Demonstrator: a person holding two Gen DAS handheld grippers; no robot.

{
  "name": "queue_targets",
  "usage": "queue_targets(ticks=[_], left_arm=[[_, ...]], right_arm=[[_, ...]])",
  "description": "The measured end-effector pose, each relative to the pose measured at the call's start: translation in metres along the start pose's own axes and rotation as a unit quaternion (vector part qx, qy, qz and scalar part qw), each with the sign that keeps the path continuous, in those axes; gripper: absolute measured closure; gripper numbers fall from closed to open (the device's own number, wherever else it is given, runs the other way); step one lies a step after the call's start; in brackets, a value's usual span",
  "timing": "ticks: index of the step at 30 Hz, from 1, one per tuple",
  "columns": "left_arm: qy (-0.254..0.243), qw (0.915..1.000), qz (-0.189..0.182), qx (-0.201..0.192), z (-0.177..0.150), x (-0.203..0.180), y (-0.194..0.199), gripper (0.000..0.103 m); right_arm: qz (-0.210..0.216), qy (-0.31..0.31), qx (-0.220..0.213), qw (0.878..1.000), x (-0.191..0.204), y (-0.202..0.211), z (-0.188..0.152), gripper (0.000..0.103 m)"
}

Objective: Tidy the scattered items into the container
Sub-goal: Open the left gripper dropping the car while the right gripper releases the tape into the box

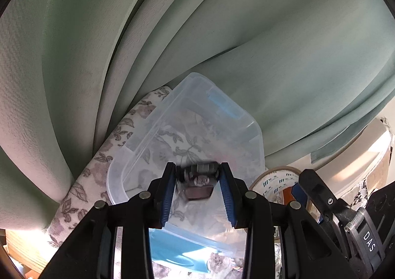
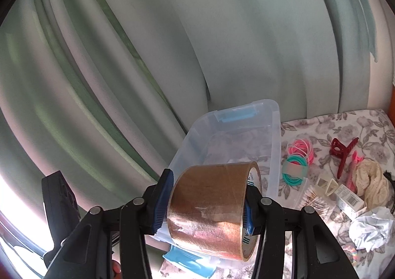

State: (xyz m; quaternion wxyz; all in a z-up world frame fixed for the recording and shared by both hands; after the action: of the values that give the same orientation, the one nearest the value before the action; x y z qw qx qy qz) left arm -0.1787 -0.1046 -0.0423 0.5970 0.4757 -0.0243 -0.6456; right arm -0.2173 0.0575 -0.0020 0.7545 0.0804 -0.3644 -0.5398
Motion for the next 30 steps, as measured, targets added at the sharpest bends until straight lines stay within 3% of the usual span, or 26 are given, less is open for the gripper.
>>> queue_targets(ticks=[10, 17, 21, 25, 30], left_arm=[[0.001, 1.0, 0.003, 0.006, 0.001, 0.004, -0.004, 0.066], [0.001, 1.0, 0.002, 0.009, 0.0, 0.004, -0.002, 0.06], [-0.004, 0.9999, 0.003, 0.01, -0.001, -0.001, 0.001, 0.06], [-0.021, 0.9996, 0.007, 0.019, -0.006, -0.014, 0.001, 0.048], [-0.047, 0.9985, 0.001, 0.026, -0.014, -0.038, 0.004, 0.047]], right_arm=[[0.003, 0.012, 0.021, 1.0, 0.004, -0.018, -0.003, 0.05], [-0.008, 0.024, 0.006, 1.0, 0.006, -0.011, 0.001, 0.046], [-0.015, 0.006, 0.006, 1.0, -0.004, -0.004, -0.002, 0.045], [-0.029, -0.012, 0.005, 0.999, -0.02, 0.007, -0.008, 0.044], [-0.044, -0.043, -0.01, 0.998, -0.046, 0.033, -0.011, 0.044]])
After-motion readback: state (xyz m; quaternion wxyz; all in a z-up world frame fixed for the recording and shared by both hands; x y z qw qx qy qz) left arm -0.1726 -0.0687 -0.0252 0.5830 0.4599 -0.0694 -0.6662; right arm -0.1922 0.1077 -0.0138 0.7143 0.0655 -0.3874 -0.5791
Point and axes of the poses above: each gripper's, at about its wrist camera, not at the fingertips, and y roughly against the way its jaws point, x to its left, z to its top, the point moved 9 cm from there along -y, roughly the way its jaws point, and after that the axes turned 1 degree about -z, right-handed, at the moved point
